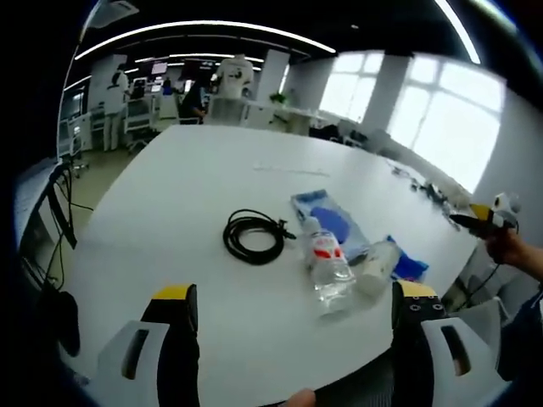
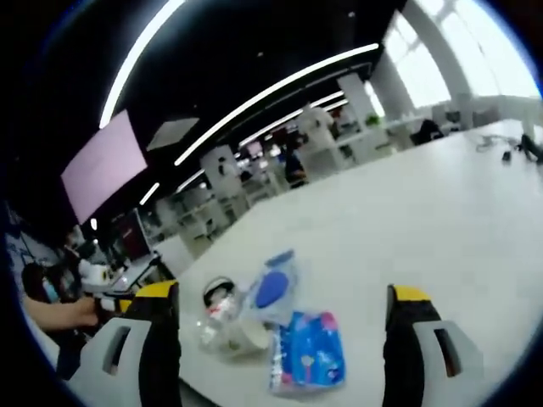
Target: Arrange the tabletop items into an orderly group along one side of the table until the central work area is clear of visible clutter.
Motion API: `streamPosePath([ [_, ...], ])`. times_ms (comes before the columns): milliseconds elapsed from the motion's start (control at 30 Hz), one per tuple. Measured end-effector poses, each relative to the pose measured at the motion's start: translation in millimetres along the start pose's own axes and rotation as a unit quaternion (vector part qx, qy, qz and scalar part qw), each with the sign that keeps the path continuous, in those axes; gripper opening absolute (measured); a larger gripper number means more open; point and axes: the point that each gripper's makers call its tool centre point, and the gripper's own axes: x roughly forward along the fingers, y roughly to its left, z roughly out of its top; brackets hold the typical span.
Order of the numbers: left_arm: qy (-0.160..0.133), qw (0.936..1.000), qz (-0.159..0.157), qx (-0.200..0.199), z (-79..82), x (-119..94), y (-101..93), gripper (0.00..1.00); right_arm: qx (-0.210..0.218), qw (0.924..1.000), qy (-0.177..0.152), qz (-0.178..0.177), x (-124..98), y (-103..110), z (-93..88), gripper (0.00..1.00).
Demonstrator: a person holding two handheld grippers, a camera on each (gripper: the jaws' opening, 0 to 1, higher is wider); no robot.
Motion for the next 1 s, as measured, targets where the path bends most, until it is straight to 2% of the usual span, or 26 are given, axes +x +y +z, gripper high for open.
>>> streamPosePath([
  [133,-0.004,1.0,0.007,0.005,3.2,3.3,-7.0,0.93,0.004,0.9997,0.008,0.024,6.0,1.4,0.1,0.99],
  [200,0.005,0.9998,0.013,0.016,0.6,7.5,-8.2,0.93,0.004,0.9993,0.014,0.034,9.3,2.9,-1.5,0.98],
  [367,0.009,0.9997,0.009,0.02,4.0,13.2,-19.8,0.92,0.005,0.998,0.027,0.057,21.8,14.1,-2.3,0.97],
  [667,0.027,0.9991,-0.014,0.028,3.9,38.7,-34.0,0.91,0.003,0.9956,0.028,0.09,58.4,38.6,9.9,0.96],
  [1000,0.042,0.998,-0.037,0.029,1.6,60.4,-42.5,0.89,0.003,0.9907,0.054,0.125,99.7,64.6,5.4,0.91],
])
